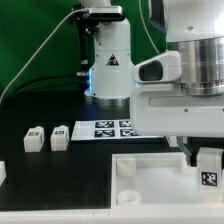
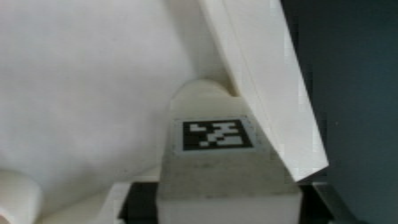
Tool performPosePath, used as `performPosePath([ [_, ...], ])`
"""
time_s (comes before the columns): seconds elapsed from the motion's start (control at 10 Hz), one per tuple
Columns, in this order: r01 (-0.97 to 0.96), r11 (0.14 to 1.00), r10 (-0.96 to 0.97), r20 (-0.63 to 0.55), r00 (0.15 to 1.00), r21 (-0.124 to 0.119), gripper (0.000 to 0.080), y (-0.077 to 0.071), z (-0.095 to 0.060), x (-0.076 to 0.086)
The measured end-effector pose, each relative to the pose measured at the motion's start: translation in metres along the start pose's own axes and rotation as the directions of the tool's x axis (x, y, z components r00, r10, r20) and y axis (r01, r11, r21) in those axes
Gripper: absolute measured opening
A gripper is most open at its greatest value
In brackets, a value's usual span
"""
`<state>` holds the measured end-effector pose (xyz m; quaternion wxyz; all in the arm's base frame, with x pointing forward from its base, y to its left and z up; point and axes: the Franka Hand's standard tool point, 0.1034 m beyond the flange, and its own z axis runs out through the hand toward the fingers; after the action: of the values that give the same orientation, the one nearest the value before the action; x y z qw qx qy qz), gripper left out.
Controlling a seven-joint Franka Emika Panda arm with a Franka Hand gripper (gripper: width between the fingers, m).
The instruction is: Assemble one leg
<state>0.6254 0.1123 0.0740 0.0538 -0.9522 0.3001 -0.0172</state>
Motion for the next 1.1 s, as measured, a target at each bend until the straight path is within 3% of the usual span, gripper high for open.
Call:
performPosePath([
  [0.2, -0.408, 0.910, 0.411, 0.039, 0.911, -0.073, 0.0292, -0.0019, 0.0004, 0.0052],
  [0.4, -0.788, 0.607, 0.794, 0.042, 0.606, -0.101, 0.0292, -0.0010, 0.0002, 0.0055],
  [0.5, -0.788, 0.607, 0.795, 0.042, 0.606, -0.103, 0.0293, 0.0003, -0.0001, 0.0064],
  [0.7, -0.879, 0.465, 0.885, 0.025, 0.465, -0.109, 0.0293, -0.0018, 0.0003, 0.0040],
  [0.9, -0.905, 0.415, 0.909, 0.011, 0.416, -0.096, 0.0293, 0.0044, 0.0005, 0.0003],
  [1.0, -0.936, 0.344, 0.939, 0.006, 0.344, -0.075, 0.0294, 0.0059, 0.0003, -0.0009],
  [1.1, -0.967, 0.242, 0.970, 0.004, 0.243, -0.074, 0.0294, 0.0039, 0.0001, -0.0013],
])
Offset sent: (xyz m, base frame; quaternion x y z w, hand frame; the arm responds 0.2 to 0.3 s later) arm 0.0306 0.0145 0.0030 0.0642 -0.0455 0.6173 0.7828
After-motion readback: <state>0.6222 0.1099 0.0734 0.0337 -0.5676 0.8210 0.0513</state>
